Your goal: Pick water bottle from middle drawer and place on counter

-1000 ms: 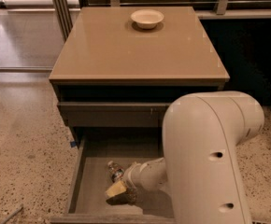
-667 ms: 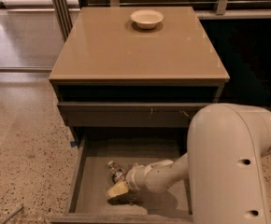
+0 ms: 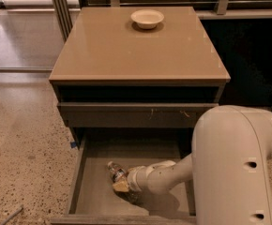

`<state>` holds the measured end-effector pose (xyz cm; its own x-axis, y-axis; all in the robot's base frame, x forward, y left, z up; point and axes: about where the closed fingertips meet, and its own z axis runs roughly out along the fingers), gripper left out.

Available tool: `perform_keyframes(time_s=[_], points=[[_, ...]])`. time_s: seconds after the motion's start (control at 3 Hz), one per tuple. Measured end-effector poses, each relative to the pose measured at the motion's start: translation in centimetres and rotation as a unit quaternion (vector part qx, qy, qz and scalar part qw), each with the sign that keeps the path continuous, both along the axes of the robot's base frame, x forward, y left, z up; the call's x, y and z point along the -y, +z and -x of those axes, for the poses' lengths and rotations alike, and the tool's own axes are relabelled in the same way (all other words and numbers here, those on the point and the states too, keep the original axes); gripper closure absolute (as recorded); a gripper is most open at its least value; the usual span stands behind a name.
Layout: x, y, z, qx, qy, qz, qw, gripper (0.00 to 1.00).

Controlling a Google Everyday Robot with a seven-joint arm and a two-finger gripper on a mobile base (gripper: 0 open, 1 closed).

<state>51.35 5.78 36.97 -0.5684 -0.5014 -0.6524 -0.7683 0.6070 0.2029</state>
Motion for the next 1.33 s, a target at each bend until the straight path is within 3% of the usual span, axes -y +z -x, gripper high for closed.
perform_keyframes(time_s=[0.67,1.0,1.33], points=[[0.00,0.00,0.00,0.000,0.000,0.000,1.0000,0.87],[-0.01,0.00,0.00,0.000,0.000,0.000,1.0000,1.00],[-0.86,0.71,0.60,-0.011,0.014,0.006,0.9998,1.00]])
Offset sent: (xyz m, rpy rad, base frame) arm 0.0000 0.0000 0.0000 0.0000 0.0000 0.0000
